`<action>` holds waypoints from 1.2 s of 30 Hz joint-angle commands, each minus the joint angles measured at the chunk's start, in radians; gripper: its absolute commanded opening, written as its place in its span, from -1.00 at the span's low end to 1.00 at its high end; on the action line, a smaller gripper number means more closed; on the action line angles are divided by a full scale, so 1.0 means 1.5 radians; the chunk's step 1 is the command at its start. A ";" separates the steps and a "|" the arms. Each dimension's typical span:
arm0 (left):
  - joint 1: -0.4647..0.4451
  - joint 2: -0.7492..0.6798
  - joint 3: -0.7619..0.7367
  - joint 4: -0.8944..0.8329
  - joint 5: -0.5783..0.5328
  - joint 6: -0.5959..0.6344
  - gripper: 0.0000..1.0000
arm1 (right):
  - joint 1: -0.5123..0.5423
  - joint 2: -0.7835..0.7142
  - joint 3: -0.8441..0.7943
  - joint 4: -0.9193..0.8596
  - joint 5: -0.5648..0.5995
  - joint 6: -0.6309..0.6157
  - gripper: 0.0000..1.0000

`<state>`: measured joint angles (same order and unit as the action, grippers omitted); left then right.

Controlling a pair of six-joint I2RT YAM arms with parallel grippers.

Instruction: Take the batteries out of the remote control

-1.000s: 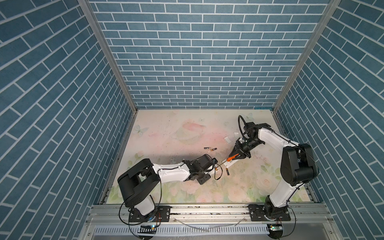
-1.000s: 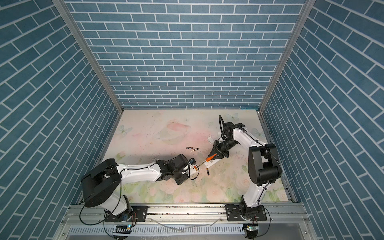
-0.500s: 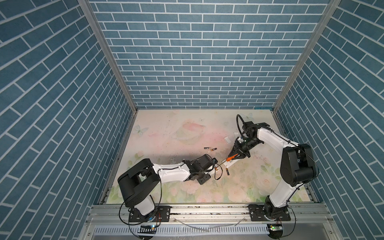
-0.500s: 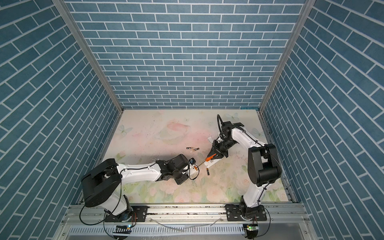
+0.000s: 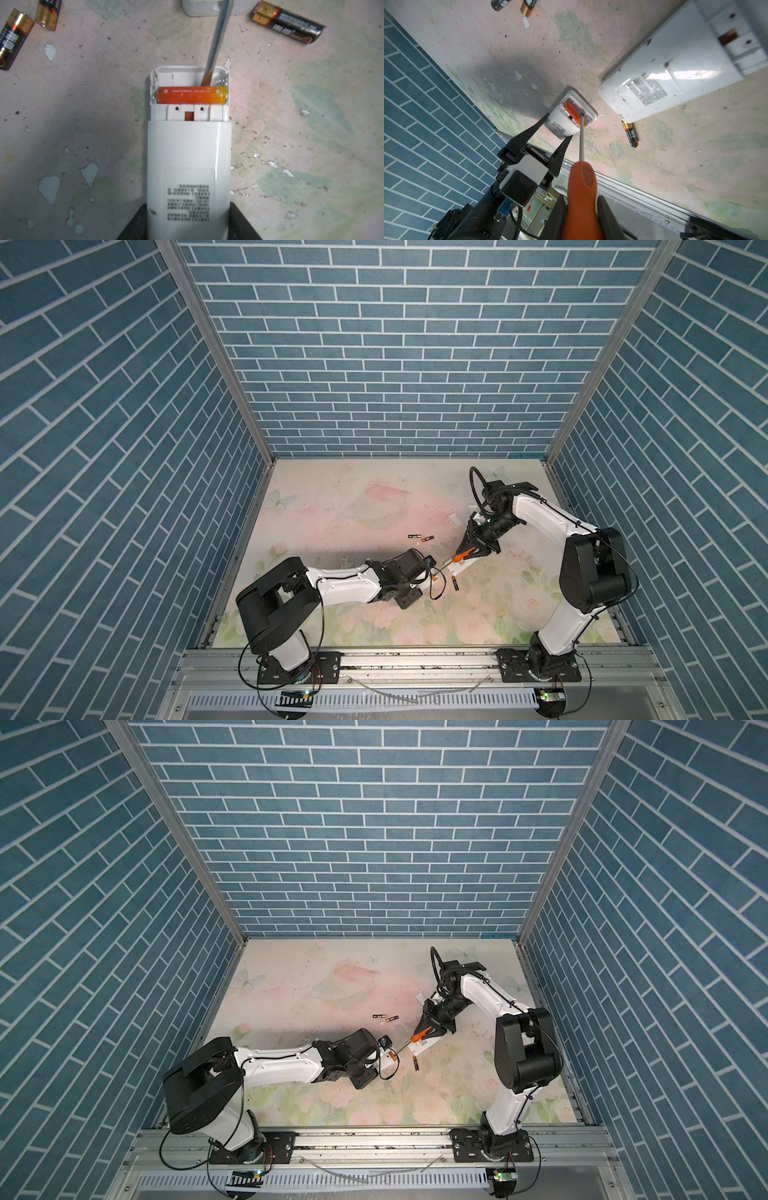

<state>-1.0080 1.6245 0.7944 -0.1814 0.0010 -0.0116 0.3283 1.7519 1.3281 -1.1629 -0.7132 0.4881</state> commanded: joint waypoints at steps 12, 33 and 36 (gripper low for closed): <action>-0.010 0.026 -0.018 0.008 0.002 -0.008 -0.76 | 0.005 -0.025 0.037 -0.070 -0.009 -0.037 -1.00; -0.007 0.016 -0.011 -0.012 -0.031 -0.070 0.34 | -0.034 -0.085 0.084 -0.053 0.046 -0.040 -1.00; -0.005 0.007 -0.009 -0.014 -0.031 -0.083 0.44 | -0.054 -0.109 0.085 -0.040 0.054 -0.036 -1.00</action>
<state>-1.0145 1.6302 0.7921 -0.1596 -0.0254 -0.1078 0.2699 1.6409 1.4136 -1.2144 -0.6563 0.4629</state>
